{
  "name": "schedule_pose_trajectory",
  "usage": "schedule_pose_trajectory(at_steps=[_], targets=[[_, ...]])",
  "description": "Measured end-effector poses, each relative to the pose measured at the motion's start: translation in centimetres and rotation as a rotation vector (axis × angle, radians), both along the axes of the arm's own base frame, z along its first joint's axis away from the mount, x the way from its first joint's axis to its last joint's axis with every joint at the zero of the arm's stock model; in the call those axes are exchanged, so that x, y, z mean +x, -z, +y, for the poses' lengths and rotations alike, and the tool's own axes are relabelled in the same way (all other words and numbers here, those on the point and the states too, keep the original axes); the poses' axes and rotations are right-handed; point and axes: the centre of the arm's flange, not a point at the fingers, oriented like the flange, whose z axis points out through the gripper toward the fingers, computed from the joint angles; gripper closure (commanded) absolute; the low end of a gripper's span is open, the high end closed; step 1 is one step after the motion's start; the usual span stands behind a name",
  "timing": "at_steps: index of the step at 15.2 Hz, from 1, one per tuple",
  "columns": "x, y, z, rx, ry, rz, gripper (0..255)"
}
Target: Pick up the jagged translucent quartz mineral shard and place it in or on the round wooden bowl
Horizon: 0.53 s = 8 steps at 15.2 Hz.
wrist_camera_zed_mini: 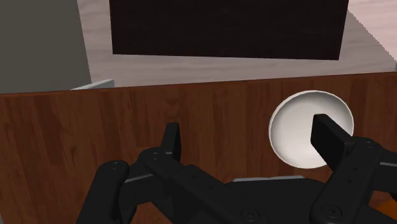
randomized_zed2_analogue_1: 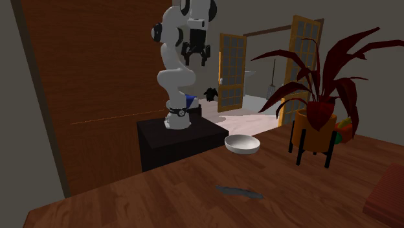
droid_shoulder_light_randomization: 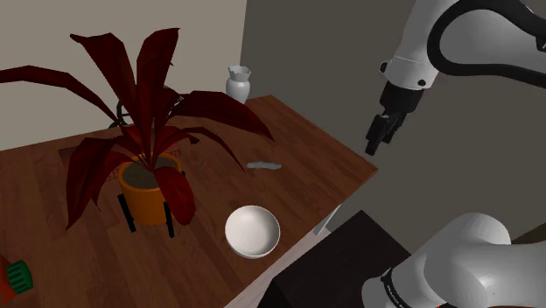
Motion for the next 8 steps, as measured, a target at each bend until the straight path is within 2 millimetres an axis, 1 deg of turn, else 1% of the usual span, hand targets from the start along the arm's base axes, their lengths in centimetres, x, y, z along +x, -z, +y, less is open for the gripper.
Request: schedule_pose_trajectory(at_steps=[1, 2, 4, 6, 8], targets=[[0.0, 0.0, 0.0, 0.000, 0.000, 0.000, 0], [0.5, 0.6, -0.4, 0.002, -0.008, 0.002, 0], [1.9, 1.7, -1.2, 0.009, -0.037, 0.003, 0], [3.2, 3.6, -2.3, 0.017, -0.071, 0.006, 0], [5.3, 5.0, -2.9, 0.025, -0.106, 0.008, 0]])
